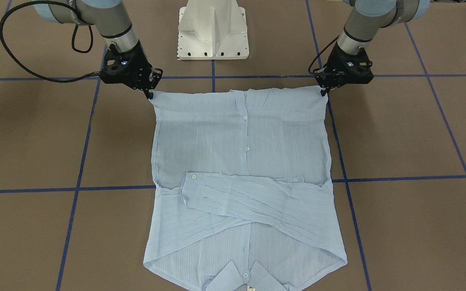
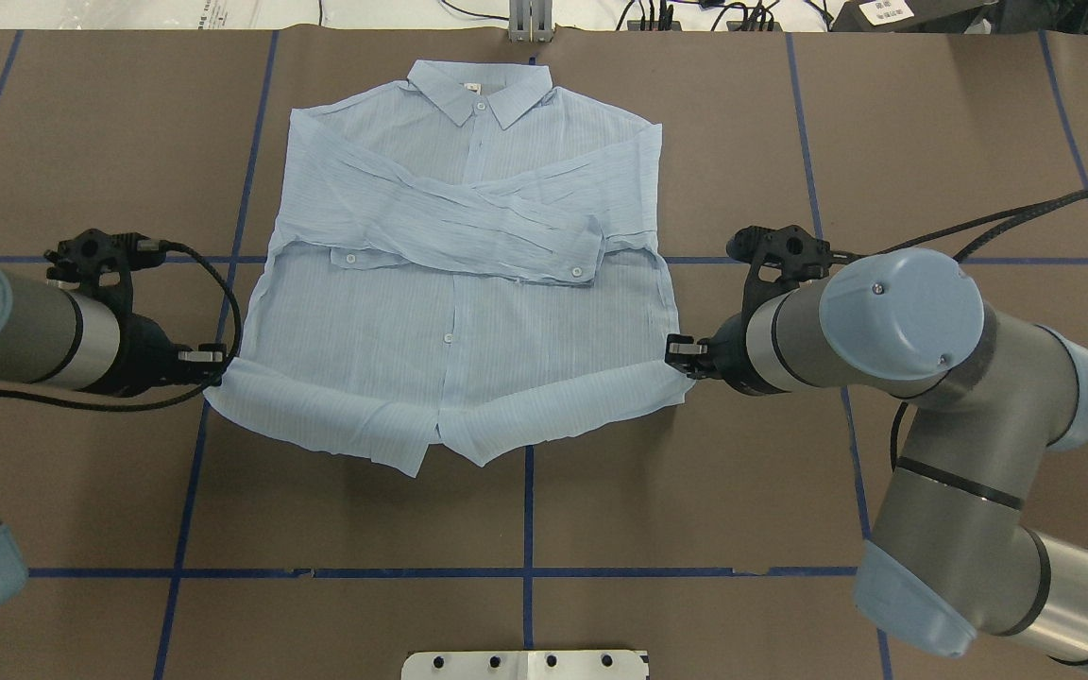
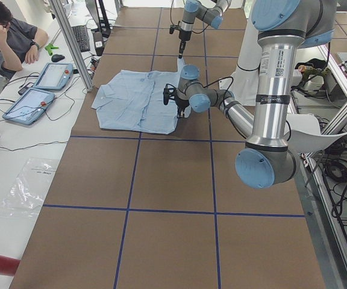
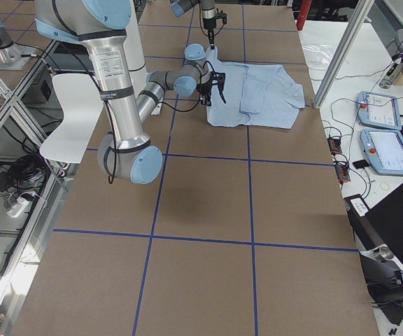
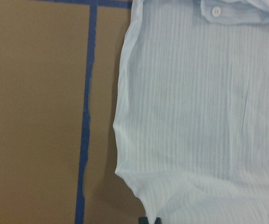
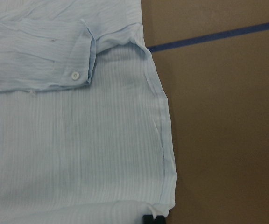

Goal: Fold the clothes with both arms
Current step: 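Lift the hem with both grippers and fold it toward the collar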

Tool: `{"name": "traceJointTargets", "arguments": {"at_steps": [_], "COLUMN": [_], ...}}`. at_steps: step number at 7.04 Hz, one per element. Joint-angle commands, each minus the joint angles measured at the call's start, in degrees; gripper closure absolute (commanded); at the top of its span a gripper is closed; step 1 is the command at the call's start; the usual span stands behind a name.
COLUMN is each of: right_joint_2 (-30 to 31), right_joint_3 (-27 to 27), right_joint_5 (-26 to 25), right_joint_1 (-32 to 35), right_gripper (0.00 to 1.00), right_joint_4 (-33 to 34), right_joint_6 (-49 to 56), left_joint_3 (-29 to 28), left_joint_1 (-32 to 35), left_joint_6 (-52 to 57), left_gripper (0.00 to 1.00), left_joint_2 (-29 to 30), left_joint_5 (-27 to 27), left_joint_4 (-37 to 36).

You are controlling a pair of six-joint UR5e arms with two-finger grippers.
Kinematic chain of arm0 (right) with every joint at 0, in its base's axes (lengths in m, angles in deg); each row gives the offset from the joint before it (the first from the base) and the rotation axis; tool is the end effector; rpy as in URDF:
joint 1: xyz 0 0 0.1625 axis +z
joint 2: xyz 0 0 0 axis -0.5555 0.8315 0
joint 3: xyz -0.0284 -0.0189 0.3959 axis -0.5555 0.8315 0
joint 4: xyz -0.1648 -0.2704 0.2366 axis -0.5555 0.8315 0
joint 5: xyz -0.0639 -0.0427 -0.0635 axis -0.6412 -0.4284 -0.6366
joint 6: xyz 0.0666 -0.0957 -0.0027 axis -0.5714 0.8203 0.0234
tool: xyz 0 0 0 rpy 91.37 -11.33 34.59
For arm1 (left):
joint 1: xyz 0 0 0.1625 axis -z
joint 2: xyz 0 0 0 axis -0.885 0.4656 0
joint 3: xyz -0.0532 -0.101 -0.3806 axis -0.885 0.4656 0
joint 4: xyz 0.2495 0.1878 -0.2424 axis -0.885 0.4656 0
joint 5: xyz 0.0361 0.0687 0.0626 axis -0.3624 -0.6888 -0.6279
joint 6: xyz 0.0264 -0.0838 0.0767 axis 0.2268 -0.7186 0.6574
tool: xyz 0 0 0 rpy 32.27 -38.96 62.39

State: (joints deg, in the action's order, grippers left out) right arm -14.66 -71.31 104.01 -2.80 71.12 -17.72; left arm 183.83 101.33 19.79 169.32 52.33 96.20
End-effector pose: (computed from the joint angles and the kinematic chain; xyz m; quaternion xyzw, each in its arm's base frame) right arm -0.4074 -0.3707 0.2522 0.0719 -0.4586 0.1089 0.8790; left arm 0.3284 -0.3870 0.3436 0.0701 0.4426 -0.0754 0.8908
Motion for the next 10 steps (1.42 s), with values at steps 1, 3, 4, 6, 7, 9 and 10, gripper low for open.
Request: {"name": "traceJointTargets", "arguments": {"at_steps": [1,3,4,6,7,9,10], "right_joint_2": [-3.34,-7.27,-10.53,-17.81,-20.90,-24.52,-27.23], "right_joint_3": [3.69,9.64,15.16,29.99,35.73,40.24,44.97], "right_joint_5": [0.03,0.03,0.03,2.05,3.62,6.35,6.36], "right_joint_1": [4.71,7.88,9.73,13.25,15.00,18.70,19.41], "right_gripper": [1.00,1.00,1.00,1.00,1.00,1.00,1.00], "right_joint_4": [0.07,-1.58,-3.33,-11.48,-13.87,-13.99,-14.07], "right_joint_6": [1.96,3.12,3.21,3.30,3.99,6.81,9.34], "left_joint_3": [-8.39,-16.75,-20.45,-30.88,-36.07,-44.96,-48.14], "left_joint_1": [8.43,14.16,15.57,17.17,17.78,18.31,18.31], "left_joint_6": [3.42,7.84,7.85,7.68,7.24,7.24,7.24], "left_gripper": [1.00,1.00,1.00,1.00,1.00,1.00,1.00], "left_joint_2": [8.18,14.34,18.03,26.37,28.33,30.62,30.72], "left_joint_5": [3.67,4.99,5.08,5.08,5.08,5.08,5.08], "left_joint_4": [-0.05,0.30,0.65,1.61,6.06,13.19,16.79]}}
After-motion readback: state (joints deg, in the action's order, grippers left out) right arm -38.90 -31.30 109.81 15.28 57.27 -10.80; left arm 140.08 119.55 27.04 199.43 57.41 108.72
